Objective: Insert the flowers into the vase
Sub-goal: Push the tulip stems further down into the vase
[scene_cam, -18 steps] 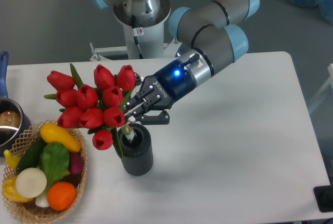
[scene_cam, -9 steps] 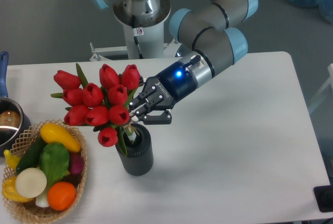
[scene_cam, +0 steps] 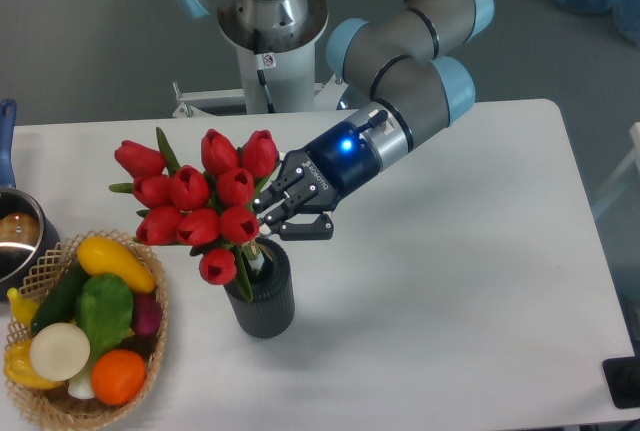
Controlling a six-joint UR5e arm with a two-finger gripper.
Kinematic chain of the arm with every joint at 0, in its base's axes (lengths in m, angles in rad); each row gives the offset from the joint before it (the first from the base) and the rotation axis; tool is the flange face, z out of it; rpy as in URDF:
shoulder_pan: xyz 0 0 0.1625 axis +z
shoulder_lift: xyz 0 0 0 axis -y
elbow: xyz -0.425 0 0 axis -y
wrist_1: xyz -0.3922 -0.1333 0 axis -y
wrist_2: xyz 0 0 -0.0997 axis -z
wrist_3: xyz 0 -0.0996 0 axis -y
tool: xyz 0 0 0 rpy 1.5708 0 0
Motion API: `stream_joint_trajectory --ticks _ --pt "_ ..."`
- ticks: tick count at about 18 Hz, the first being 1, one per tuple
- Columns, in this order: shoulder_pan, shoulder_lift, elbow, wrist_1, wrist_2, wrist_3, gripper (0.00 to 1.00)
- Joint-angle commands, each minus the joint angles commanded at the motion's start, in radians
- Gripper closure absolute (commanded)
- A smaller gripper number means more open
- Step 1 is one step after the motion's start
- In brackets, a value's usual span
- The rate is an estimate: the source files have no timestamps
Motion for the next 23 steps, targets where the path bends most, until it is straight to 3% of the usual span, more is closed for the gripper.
stream_joint_trajectory --ticks 12,23 --pt "0.014 -0.014 -0.063 0.0 -0.012 0.078 0.93" --pt "0.009 -0.071 -0.057 0.0 -0.012 0.083 0.91"
